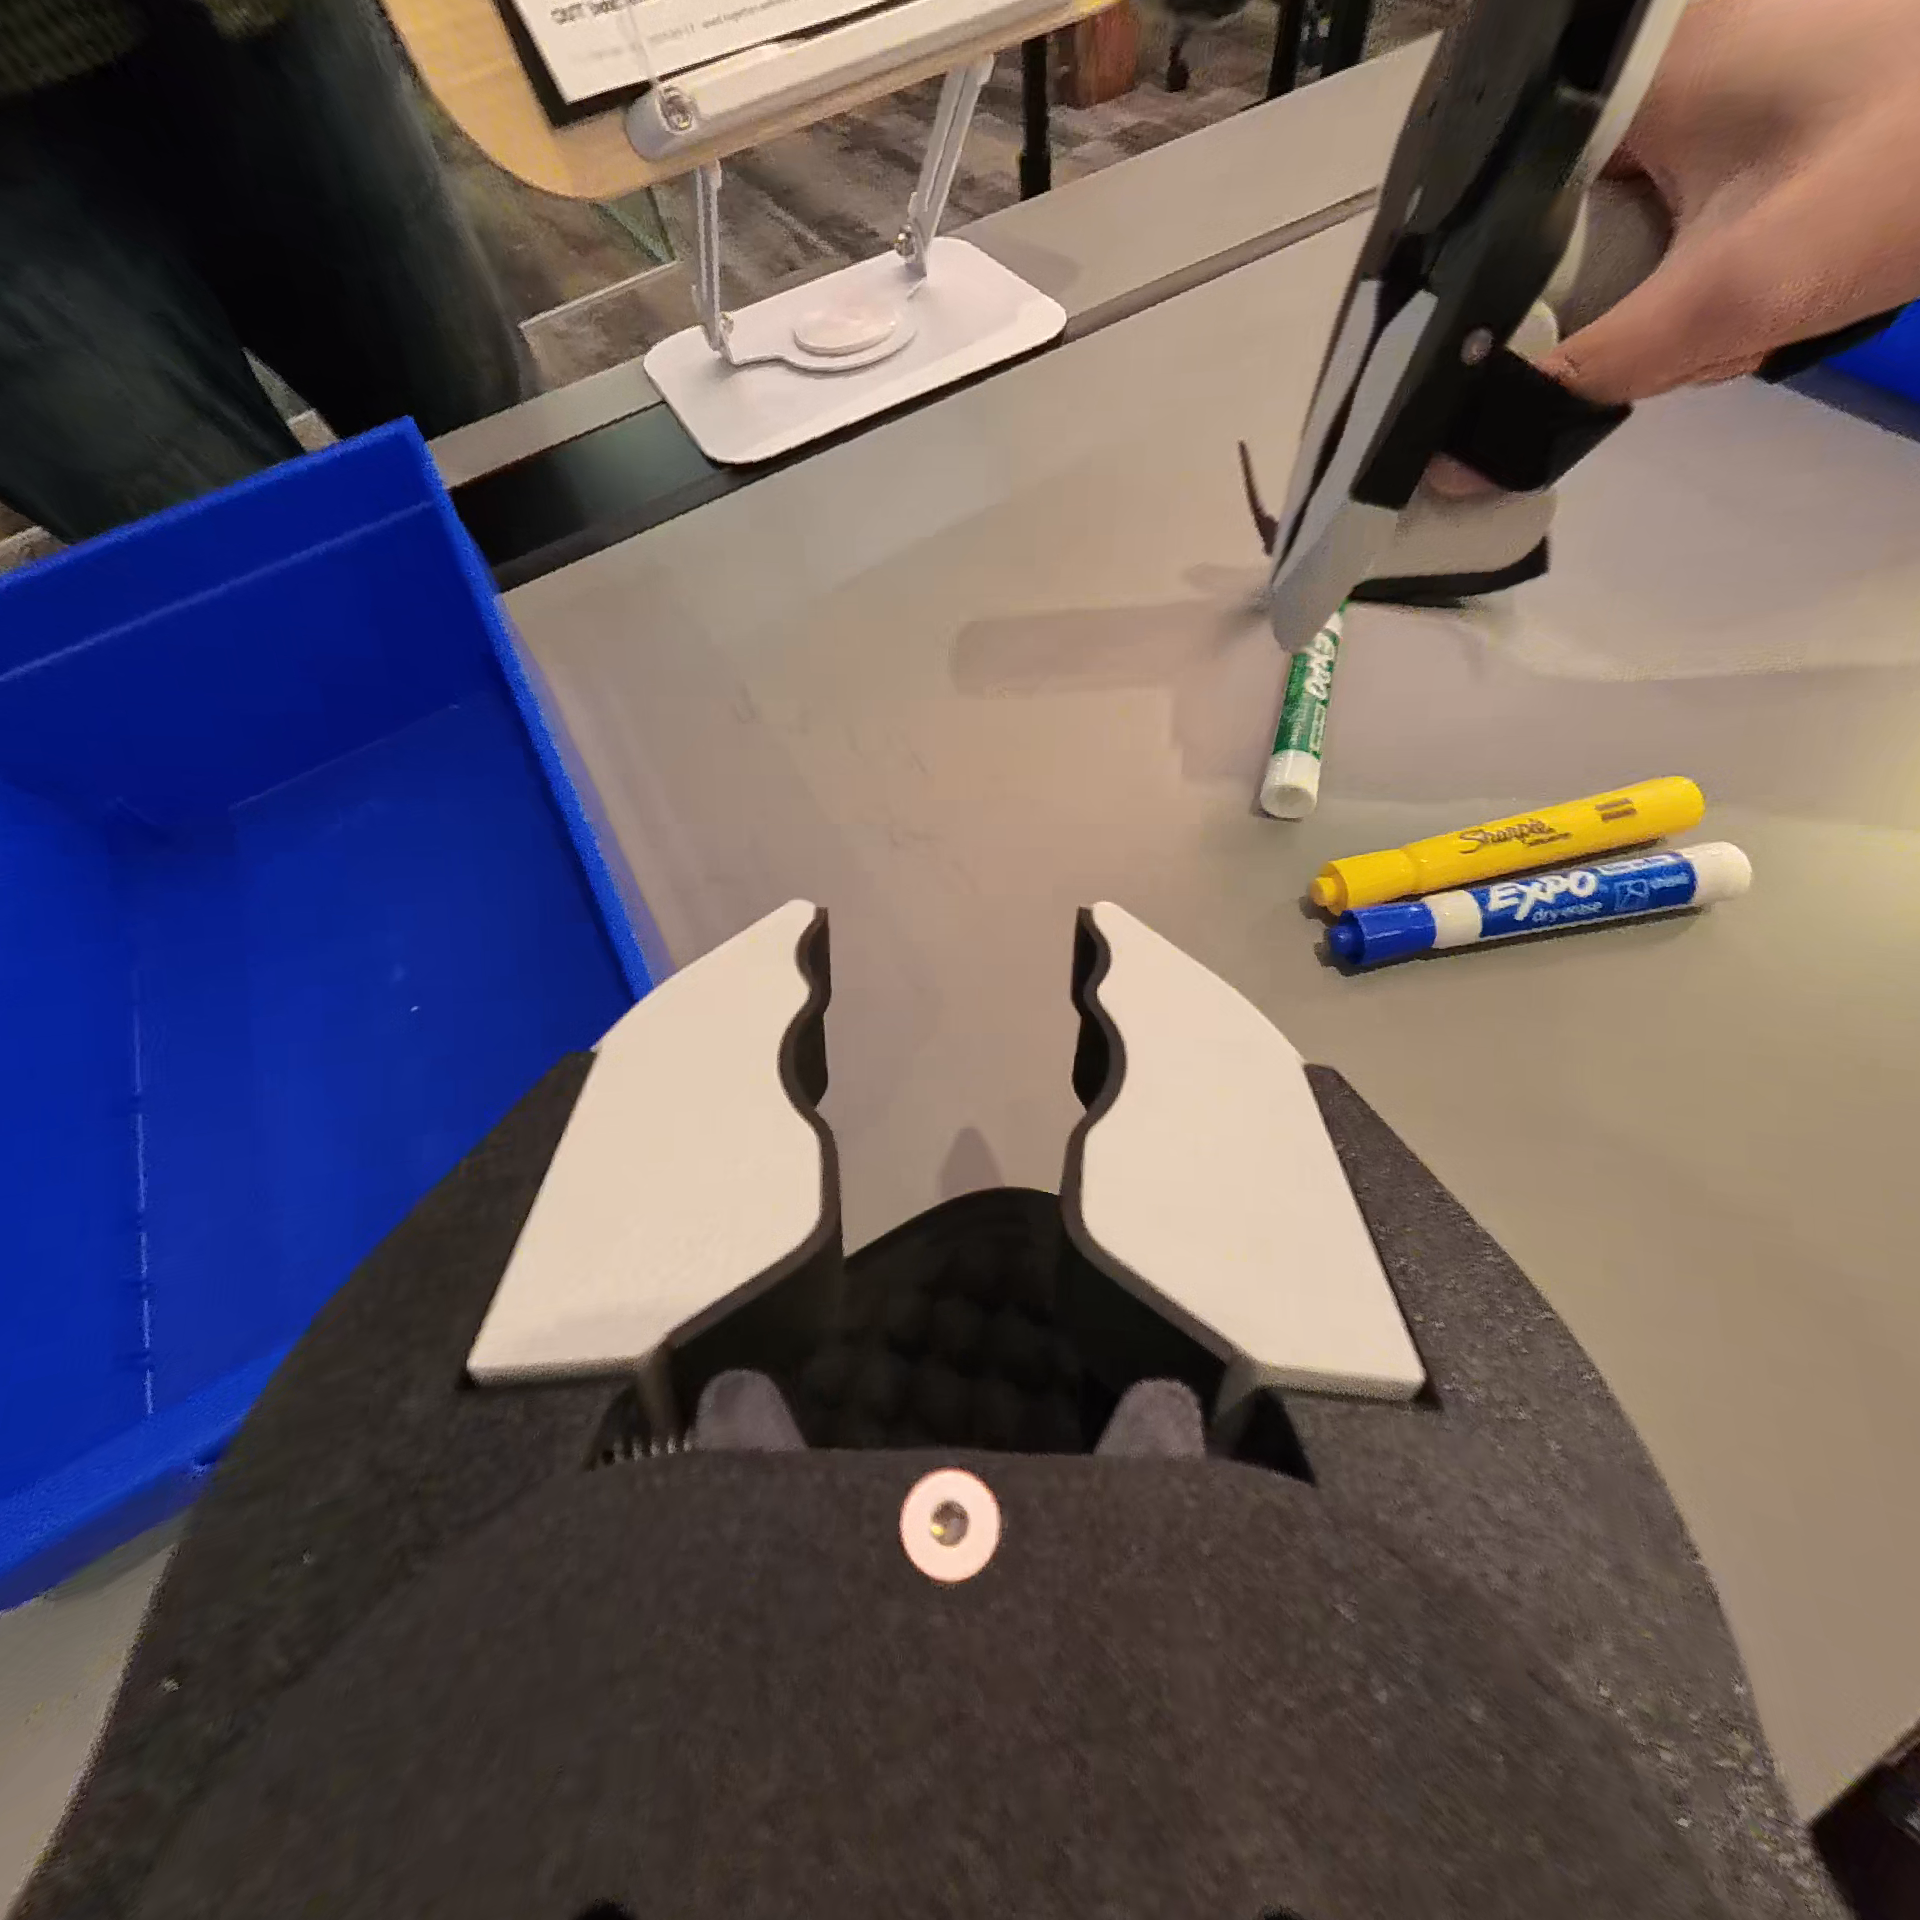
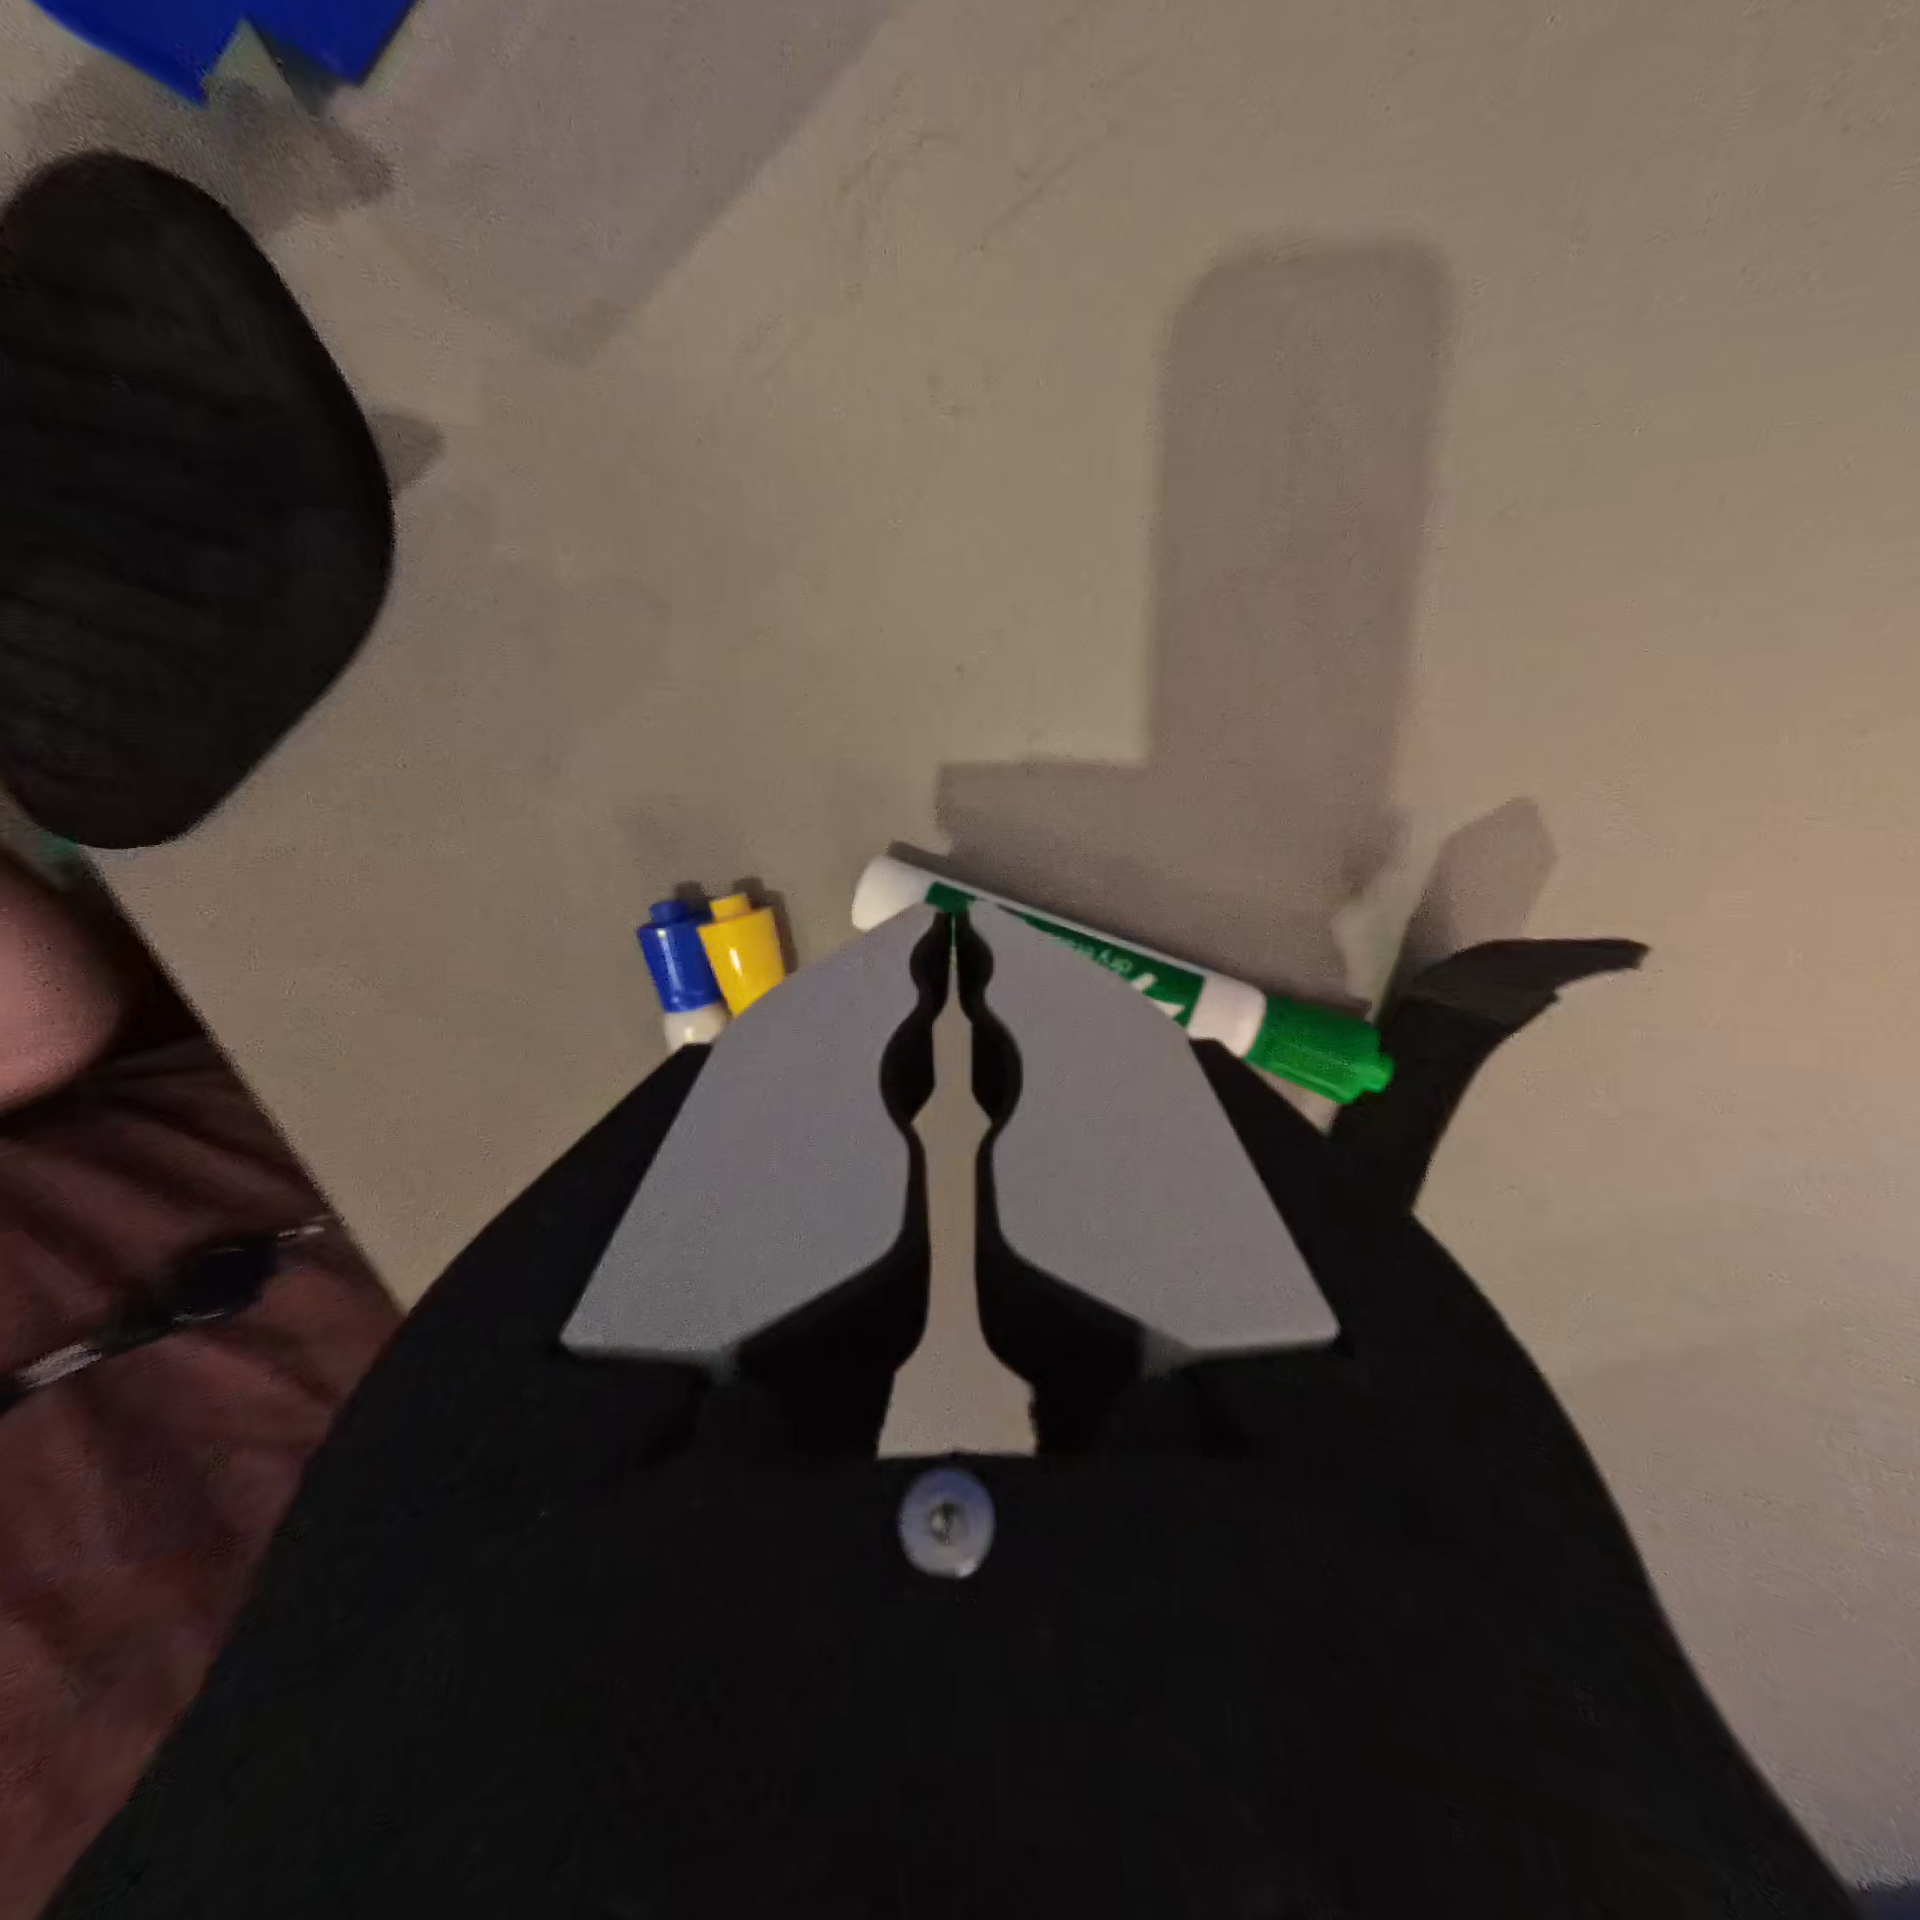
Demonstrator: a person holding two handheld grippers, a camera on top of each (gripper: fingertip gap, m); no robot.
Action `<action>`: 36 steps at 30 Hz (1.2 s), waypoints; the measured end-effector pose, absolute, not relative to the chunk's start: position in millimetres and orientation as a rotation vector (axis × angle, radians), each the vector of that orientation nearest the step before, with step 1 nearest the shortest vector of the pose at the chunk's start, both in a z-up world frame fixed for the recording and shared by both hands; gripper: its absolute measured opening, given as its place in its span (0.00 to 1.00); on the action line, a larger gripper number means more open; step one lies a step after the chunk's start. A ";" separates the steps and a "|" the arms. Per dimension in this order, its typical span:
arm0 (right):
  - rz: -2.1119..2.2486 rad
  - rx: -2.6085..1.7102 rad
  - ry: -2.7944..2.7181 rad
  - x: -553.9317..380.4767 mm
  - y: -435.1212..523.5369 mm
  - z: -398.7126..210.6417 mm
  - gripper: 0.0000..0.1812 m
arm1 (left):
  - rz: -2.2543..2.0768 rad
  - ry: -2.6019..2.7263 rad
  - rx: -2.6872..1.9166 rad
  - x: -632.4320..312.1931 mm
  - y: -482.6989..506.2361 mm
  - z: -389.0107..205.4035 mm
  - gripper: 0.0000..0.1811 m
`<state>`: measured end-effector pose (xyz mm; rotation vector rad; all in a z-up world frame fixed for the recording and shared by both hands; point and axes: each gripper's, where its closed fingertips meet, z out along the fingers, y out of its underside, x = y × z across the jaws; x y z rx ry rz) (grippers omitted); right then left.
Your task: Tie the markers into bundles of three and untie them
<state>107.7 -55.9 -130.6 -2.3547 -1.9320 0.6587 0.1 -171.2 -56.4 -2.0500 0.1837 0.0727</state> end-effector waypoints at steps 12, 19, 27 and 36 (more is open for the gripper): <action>0.440 -2.359 -1.561 146.7 -43.8 -124.7 0.01 | -0.005 0.317 -2.016 22.2 -178.1 -51.3 0.26; 0.592 -2.568 -1.297 163.5 -60.9 -126.2 0.09 | -0.009 0.284 -2.005 11.5 -201.9 -55.0 0.27; 0.535 -2.696 -1.017 176.4 -54.9 -137.9 0.27 | -0.006 0.247 -1.981 2.0 -227.1 -56.0 0.27; 0.435 -2.748 -0.965 187.0 -56.5 -168.5 0.28 | 0.031 0.241 -2.004 -4.2 -227.3 -62.6 0.27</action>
